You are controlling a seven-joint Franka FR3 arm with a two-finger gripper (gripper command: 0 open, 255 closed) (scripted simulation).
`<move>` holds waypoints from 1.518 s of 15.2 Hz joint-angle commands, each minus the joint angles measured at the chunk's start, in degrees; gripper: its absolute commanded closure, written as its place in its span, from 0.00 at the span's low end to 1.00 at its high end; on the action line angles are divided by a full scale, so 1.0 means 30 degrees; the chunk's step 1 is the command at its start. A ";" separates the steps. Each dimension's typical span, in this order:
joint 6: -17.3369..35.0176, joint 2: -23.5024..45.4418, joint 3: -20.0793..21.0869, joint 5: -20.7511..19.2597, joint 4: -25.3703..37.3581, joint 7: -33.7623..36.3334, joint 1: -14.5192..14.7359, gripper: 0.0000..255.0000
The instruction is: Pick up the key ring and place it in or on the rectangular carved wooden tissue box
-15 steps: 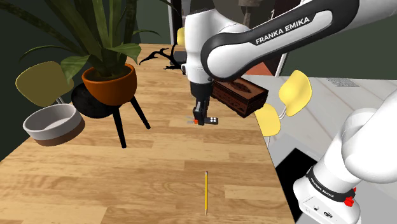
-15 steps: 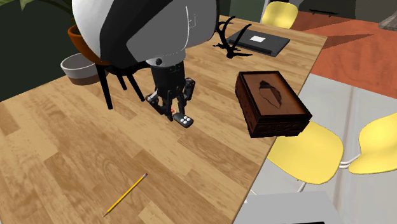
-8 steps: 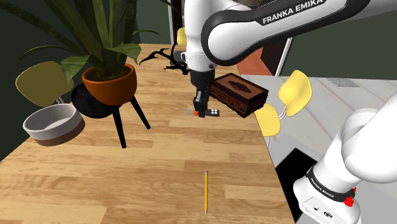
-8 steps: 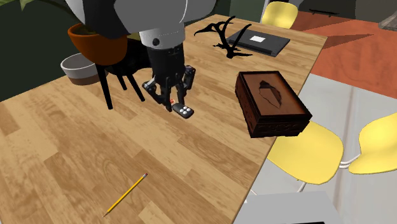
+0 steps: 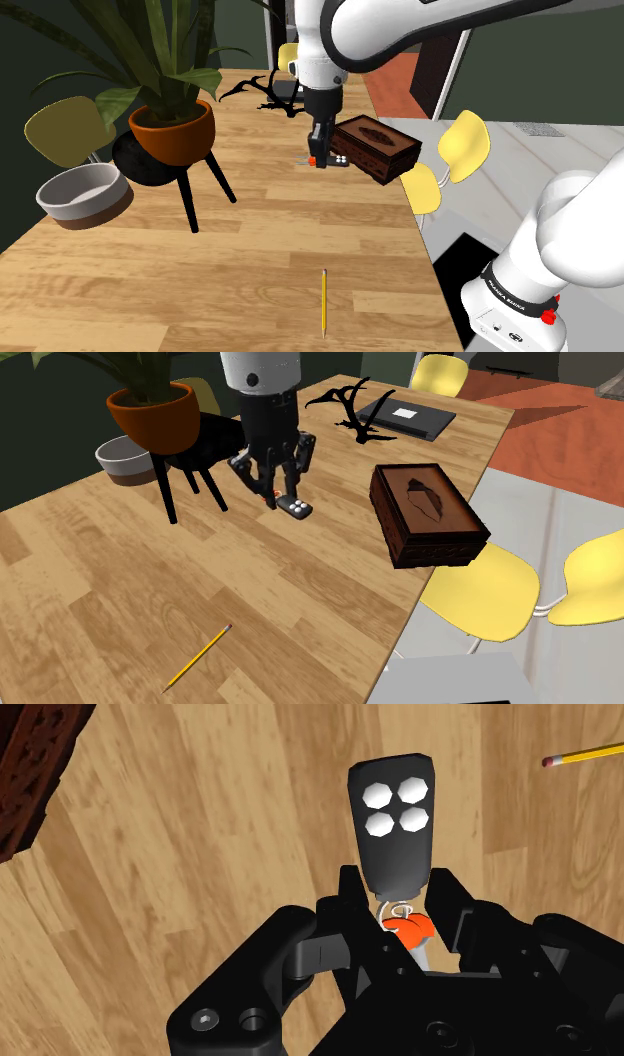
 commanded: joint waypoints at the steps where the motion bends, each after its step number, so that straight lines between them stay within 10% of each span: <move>1: 0.0026 -0.0441 -0.0542 -0.0044 -0.0484 -0.0875 -0.0316 1.00; 23: 0.0058 0.0950 -0.7055 -0.2086 0.0962 -1.0863 -0.4599 1.00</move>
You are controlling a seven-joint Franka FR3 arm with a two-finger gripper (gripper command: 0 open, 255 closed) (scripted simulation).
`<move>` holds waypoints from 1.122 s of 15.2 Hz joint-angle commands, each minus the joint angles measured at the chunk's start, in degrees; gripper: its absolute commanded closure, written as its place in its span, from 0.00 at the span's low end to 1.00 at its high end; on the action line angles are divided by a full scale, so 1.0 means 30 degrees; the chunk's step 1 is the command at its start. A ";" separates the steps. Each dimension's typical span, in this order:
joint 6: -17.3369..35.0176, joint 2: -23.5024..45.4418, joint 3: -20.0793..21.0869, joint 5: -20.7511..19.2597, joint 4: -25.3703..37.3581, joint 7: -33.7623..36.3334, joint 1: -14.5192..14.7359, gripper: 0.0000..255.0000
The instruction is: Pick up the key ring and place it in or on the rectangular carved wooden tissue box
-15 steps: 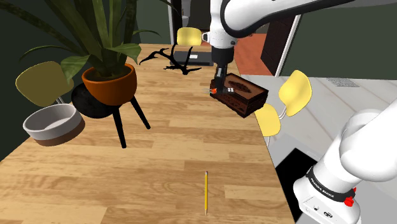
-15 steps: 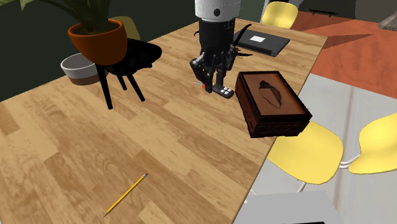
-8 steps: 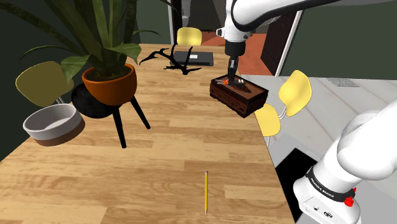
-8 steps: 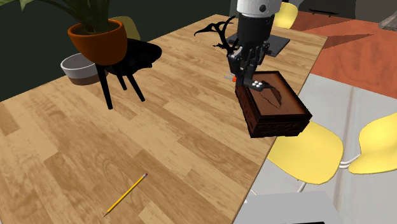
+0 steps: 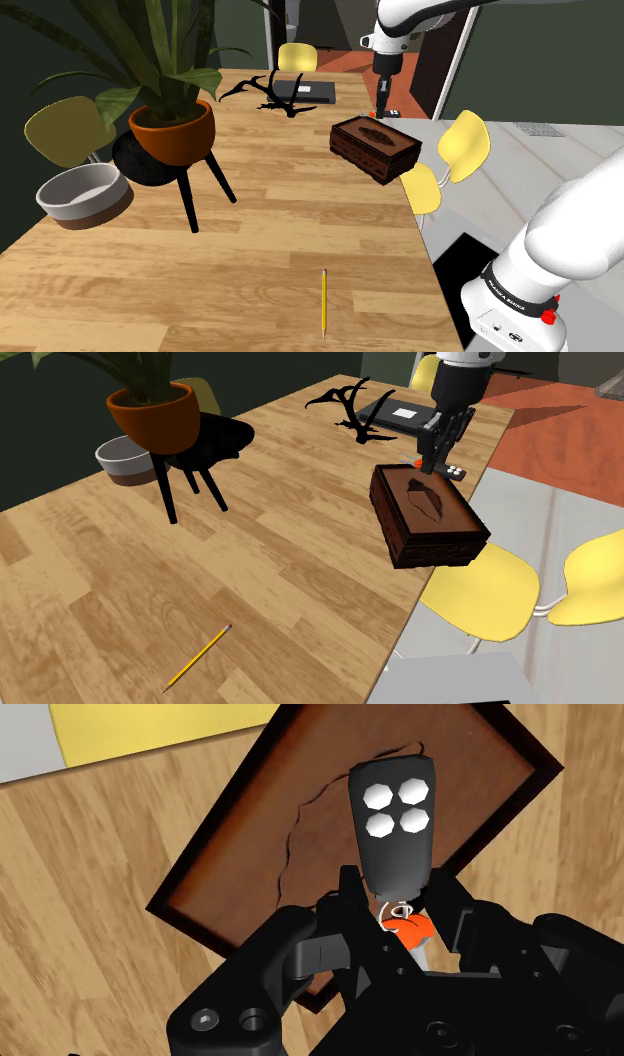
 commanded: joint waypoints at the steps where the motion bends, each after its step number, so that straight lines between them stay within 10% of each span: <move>1: 0.0047 0.0581 -0.0512 -0.0101 0.0569 -0.0872 -0.0354 1.00; 17: 0.3730 0.1451 -0.0569 -0.0106 -0.2247 -0.0797 -0.0385 1.00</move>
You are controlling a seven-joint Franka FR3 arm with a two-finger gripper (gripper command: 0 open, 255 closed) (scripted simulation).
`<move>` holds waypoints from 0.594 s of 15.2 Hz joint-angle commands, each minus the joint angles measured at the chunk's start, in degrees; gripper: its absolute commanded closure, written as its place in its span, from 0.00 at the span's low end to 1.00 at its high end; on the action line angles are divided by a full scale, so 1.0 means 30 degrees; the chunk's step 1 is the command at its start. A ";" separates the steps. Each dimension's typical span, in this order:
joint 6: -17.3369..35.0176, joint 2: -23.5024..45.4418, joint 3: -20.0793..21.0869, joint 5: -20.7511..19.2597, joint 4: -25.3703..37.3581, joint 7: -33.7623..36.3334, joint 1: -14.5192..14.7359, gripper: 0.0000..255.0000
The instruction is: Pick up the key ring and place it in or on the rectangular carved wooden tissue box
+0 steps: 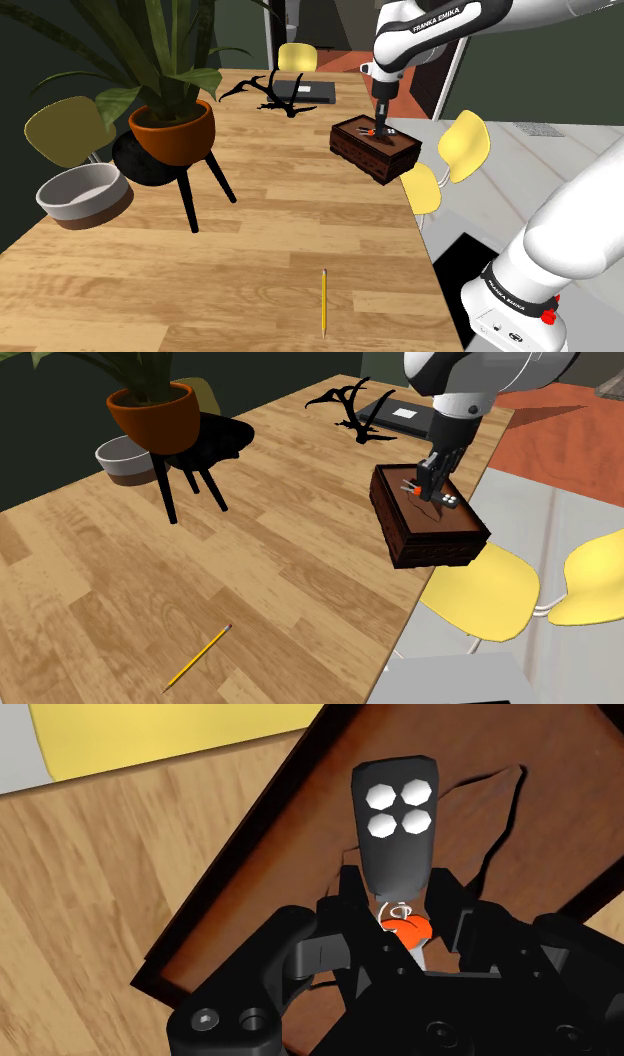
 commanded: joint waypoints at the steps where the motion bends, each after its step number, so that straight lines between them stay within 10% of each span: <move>1: 0.0106 0.0046 -0.0020 -0.0012 -0.0091 -0.0004 -0.0019 1.00; 6: 0.0106 0.0046 -0.0013 -0.0011 -0.0090 -0.0005 -0.0026 1.00; 7: 0.0102 0.0057 -0.0005 -0.0008 -0.0076 0.0009 -0.0019 0.00; 9: 0.0111 0.0053 -0.0005 -0.0009 -0.0089 0.0010 -0.0019 0.00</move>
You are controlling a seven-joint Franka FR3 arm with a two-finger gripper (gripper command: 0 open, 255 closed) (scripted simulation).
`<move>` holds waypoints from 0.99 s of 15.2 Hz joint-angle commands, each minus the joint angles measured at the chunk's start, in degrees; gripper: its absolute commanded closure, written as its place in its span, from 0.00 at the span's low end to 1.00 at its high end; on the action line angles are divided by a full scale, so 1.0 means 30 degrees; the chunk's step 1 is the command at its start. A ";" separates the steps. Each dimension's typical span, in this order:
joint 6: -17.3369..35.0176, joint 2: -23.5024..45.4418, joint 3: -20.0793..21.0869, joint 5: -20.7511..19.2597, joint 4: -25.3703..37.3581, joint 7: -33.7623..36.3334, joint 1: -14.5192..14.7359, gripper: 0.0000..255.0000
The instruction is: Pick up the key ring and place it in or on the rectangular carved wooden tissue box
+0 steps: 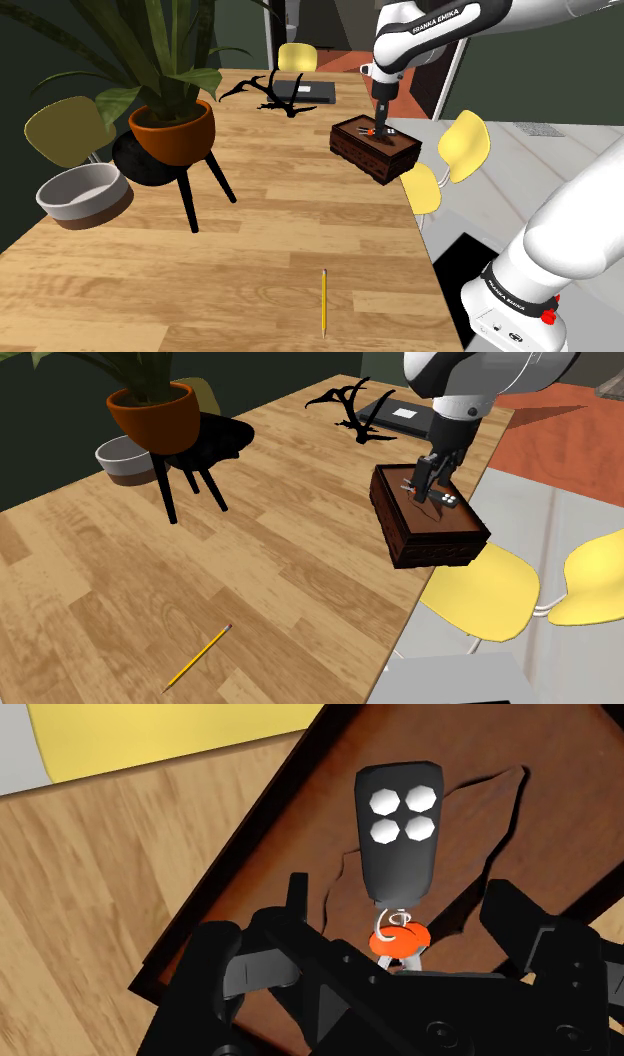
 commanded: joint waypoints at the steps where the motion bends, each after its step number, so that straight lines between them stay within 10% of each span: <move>1: 0.0001 0.0004 -0.0001 -0.0001 -0.0009 0.0002 -0.0001 0.00; 15: -0.2444 -0.0568 0.0062 0.0012 0.1865 -0.0008 0.0037 0.00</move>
